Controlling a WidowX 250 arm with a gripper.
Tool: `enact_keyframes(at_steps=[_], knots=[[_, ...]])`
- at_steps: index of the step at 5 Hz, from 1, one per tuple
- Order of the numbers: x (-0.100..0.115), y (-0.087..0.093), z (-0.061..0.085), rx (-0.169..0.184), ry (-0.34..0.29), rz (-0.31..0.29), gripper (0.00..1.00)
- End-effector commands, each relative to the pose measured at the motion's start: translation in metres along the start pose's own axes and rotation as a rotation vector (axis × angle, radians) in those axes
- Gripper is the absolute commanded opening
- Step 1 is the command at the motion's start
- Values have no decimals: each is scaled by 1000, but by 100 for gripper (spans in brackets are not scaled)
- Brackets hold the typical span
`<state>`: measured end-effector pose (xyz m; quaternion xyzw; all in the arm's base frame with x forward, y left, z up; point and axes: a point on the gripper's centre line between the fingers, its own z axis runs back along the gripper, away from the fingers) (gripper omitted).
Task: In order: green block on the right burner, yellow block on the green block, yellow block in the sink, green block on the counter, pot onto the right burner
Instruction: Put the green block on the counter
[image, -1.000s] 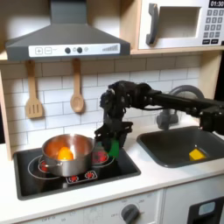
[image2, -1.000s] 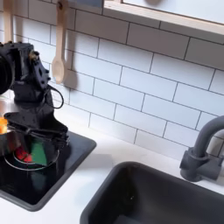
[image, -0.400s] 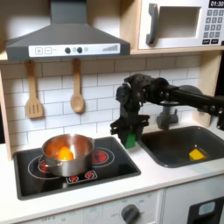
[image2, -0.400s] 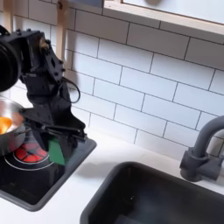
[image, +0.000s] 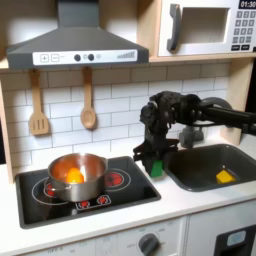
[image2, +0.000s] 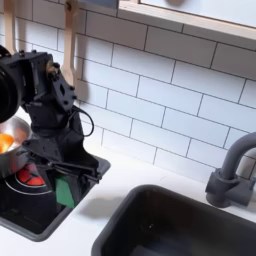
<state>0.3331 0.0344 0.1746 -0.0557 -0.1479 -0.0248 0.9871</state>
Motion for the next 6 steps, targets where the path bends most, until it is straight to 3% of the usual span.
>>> enact_keyframes(at_steps=[1, 4, 6], knots=[[-8, 2, -8, 35, 33, -31, 0], [-24, -11, -19, 38, 84, -48, 0], [-26, -17, -18, 50, 77, -46, 0]])
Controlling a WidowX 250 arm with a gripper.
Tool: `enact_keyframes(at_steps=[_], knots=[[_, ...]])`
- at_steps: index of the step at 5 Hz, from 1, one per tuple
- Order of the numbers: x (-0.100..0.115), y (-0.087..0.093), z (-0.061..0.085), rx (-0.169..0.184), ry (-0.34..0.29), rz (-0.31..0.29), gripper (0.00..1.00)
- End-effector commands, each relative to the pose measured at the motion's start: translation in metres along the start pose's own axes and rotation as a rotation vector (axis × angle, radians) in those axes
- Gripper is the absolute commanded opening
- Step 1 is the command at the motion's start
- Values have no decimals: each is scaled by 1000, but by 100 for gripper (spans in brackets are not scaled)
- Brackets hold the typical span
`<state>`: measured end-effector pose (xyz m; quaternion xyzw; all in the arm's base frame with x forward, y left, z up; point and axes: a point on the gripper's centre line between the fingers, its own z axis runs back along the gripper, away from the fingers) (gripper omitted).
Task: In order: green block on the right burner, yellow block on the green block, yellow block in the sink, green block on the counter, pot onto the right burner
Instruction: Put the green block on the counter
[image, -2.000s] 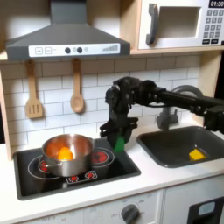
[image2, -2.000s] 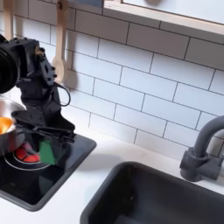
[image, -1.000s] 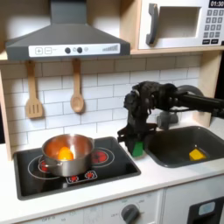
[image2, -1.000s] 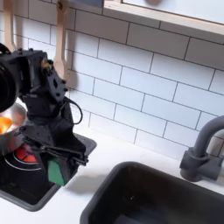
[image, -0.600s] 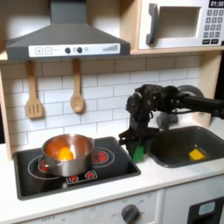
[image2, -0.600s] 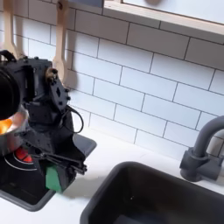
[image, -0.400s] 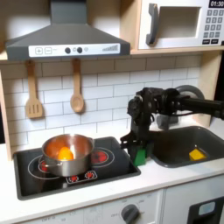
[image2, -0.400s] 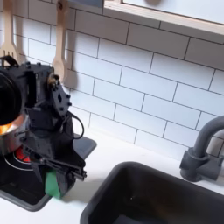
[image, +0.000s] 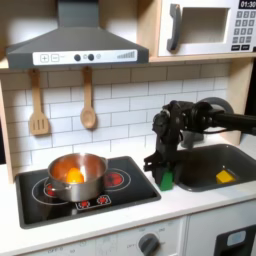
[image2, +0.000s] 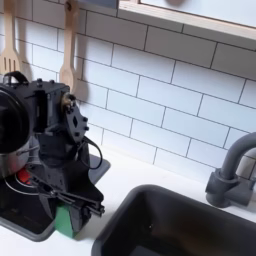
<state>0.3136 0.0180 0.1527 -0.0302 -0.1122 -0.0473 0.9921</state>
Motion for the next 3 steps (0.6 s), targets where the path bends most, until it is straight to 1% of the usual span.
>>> enact_keyframes(at_steps=[1, 2, 3], knots=[[-1, -1, -2, 27, 6, 10, 2], [1, 5, 2, 64, -20, 12, 100], [3, 6, 14, 69, -44, 12, 100]])
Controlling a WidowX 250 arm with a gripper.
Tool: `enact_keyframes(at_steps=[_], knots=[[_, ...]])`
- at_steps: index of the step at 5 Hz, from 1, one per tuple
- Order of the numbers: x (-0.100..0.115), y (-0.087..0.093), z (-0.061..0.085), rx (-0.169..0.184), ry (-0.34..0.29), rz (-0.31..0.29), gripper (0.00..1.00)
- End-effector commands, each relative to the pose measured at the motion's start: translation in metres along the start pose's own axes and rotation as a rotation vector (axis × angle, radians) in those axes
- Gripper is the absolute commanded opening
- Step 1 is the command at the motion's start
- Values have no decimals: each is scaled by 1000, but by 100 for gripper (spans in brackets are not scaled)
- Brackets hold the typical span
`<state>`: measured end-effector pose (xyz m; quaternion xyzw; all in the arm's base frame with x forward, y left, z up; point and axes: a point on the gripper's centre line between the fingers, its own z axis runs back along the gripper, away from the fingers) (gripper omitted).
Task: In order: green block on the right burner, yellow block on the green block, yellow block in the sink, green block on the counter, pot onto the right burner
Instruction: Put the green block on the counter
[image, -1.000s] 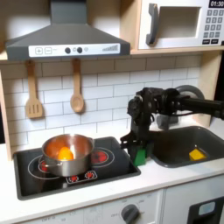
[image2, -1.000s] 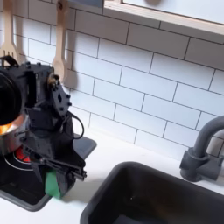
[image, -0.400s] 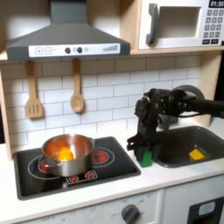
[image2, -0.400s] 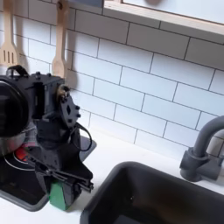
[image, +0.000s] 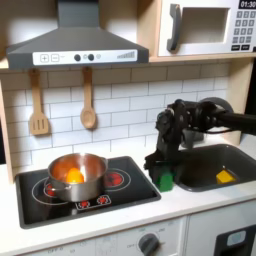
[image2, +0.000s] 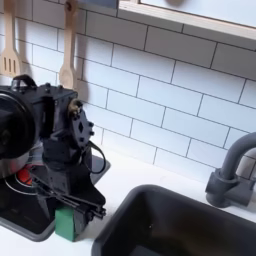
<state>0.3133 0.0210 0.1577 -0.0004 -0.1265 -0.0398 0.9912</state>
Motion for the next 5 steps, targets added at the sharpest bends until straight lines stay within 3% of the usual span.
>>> enact_keyframes(at_steps=[1, 2, 3, 4, 5], knots=[[9, 5, 23, -14, -22, 4, 100], [23, 11, 40, -24, -45, 15, 100], [35, 31, 63, -11, -90, 39, 100], [48, 61, 77, 10, -107, 79, 100], [58, 87, 81, 35, -119, 128, 100]])
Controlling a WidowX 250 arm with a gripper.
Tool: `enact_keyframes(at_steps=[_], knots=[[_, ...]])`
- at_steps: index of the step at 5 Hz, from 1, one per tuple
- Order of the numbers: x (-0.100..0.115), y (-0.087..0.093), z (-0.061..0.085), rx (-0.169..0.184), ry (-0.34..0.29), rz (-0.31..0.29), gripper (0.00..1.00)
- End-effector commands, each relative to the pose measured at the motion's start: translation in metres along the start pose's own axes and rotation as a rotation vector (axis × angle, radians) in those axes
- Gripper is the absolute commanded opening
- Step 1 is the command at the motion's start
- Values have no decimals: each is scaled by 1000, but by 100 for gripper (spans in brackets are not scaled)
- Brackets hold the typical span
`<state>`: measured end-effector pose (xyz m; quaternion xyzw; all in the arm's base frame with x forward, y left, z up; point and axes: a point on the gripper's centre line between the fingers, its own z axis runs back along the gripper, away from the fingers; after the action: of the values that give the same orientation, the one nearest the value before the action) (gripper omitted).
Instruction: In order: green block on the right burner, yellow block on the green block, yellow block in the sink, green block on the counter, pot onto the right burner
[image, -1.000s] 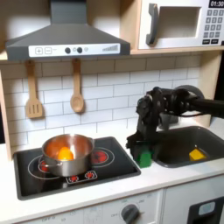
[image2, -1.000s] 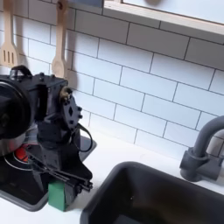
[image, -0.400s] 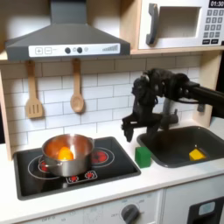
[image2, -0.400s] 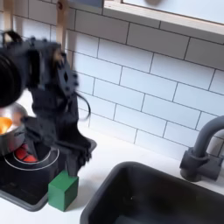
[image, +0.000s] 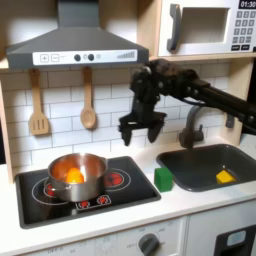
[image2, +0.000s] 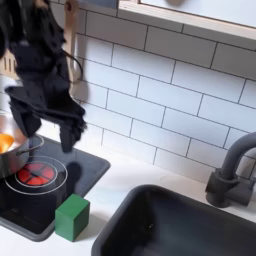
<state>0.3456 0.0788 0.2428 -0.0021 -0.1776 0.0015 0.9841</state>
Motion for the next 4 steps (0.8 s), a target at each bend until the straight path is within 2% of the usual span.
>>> enact_keyframes(at_steps=[1, 2, 3, 4], knots=[[18, 42, 2, 42, -1, 68, 100], [19, 56, -5, 48, 24, 80, 100], [20, 78, -17, 62, 63, 129, 100], [23, 93, -25, 88, 87, 154, 100]])
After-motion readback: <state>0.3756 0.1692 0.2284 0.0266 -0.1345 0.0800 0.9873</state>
